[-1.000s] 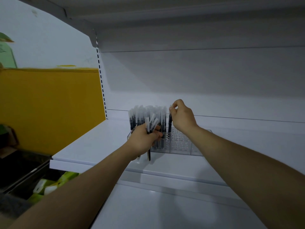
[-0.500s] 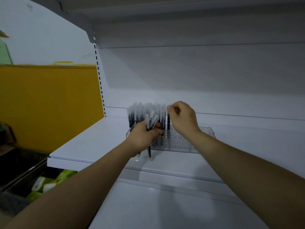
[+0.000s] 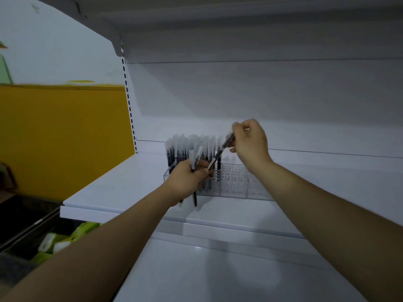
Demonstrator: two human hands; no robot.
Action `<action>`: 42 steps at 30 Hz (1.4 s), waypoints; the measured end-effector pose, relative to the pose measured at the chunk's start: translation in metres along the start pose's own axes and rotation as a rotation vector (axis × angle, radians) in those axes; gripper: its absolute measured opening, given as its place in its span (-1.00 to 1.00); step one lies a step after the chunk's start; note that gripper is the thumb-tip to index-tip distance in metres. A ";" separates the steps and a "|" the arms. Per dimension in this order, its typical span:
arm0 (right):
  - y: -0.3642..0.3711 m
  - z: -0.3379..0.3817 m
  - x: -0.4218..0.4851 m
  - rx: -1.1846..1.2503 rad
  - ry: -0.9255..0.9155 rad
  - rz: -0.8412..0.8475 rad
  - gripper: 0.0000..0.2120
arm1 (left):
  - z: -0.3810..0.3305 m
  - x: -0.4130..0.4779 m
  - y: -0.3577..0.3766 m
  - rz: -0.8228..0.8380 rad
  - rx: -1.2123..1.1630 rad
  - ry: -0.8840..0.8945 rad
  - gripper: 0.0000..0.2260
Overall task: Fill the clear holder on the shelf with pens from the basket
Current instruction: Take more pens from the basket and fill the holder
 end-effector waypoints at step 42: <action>0.032 0.007 -0.033 -0.306 -0.129 0.363 -0.87 | -0.015 -0.006 0.011 0.050 0.076 0.026 -0.79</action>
Point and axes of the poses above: each hand's wrist, its own x-axis towards the middle knuckle, its own y-axis out of the palm, z = x × y, the point moved 6 cm from there along x, towards the middle knuckle, and after that the axes turned 4 degrees about -x, right-handed, at the moved point
